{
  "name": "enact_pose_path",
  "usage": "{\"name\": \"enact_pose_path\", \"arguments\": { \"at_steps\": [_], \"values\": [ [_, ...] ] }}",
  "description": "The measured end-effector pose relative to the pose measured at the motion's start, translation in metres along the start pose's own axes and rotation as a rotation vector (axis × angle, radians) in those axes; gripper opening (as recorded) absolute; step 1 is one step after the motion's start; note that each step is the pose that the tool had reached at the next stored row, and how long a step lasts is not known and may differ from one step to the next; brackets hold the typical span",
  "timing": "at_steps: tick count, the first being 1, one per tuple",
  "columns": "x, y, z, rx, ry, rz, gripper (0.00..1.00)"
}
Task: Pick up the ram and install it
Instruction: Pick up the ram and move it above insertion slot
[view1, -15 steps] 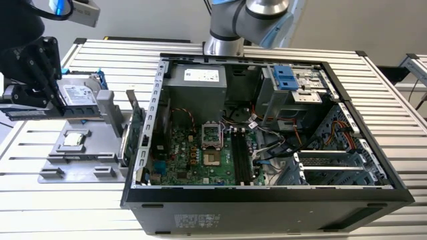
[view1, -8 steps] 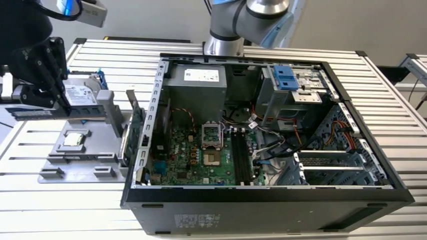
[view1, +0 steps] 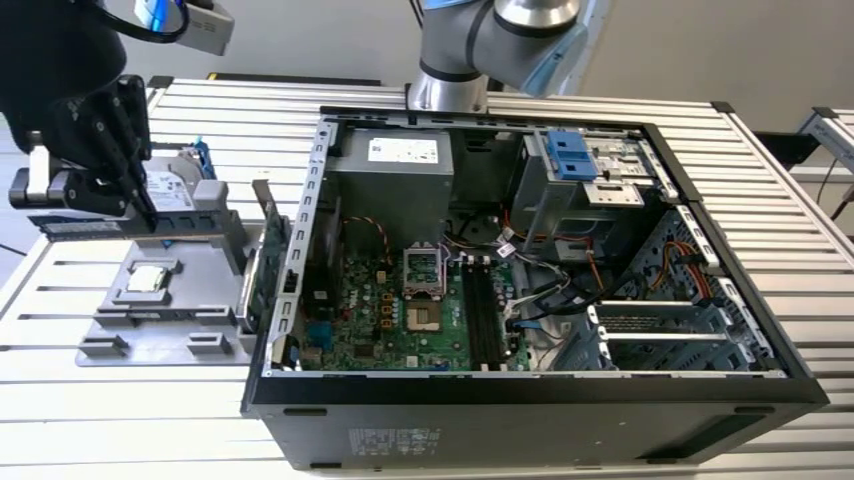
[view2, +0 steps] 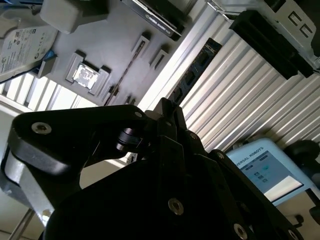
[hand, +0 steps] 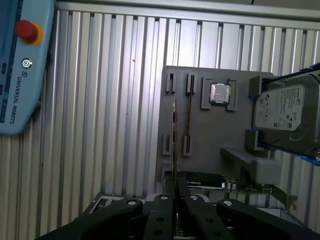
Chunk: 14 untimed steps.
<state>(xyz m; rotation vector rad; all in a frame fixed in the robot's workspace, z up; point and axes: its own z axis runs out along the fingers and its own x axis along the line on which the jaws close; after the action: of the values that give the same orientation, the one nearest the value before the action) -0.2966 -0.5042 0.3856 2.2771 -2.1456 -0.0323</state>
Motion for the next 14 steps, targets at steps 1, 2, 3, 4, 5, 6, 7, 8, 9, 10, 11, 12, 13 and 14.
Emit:
{"name": "enact_pose_path", "arguments": {
  "at_steps": [1,2,3,4,5,6,7,8,9,10,11,12,13,14],
  "values": [
    [0.0001,-0.0012,-0.0001,-0.0002,0.0001,0.0,0.0],
    [0.0002,-0.0024,-0.0001,-0.0001,0.0001,0.0,0.0],
    [0.0002,-0.0036,-0.0001,-0.0002,0.0,0.0,0.0],
    [0.0003,-0.0047,-0.0001,-0.0002,0.0001,0.0,0.0],
    [0.0004,-0.0058,-0.0002,-0.0003,0.0001,0.0,0.0],
    [0.0004,-0.0069,-0.0002,-0.0002,0.0001,0.0,0.0],
    [0.0005,-0.008,-0.0002,-0.0003,0.0001,0.0,0.0],
    [0.0006,-0.0092,-0.0003,-0.0005,0.0002,0.0,0.0],
    [0.0006,-0.0103,-0.0003,-0.0005,0.0002,0.0,0.0],
    [0.0007,-0.0113,-0.0003,-0.0005,0.0002,0.0,0.0],
    [0.0007,-0.0124,-0.0003,-0.0005,0.0001,0.0,0.0],
    [0.0008,-0.0135,-0.0004,-0.0005,0.0002,0.0,0.0],
    [0.0009,-0.0145,-0.0003,-0.0005,0.0001,0.0,0.0],
    [0.0009,-0.0155,-0.0004,-0.0005,0.0001,0.0,0.0]
  ]
}}
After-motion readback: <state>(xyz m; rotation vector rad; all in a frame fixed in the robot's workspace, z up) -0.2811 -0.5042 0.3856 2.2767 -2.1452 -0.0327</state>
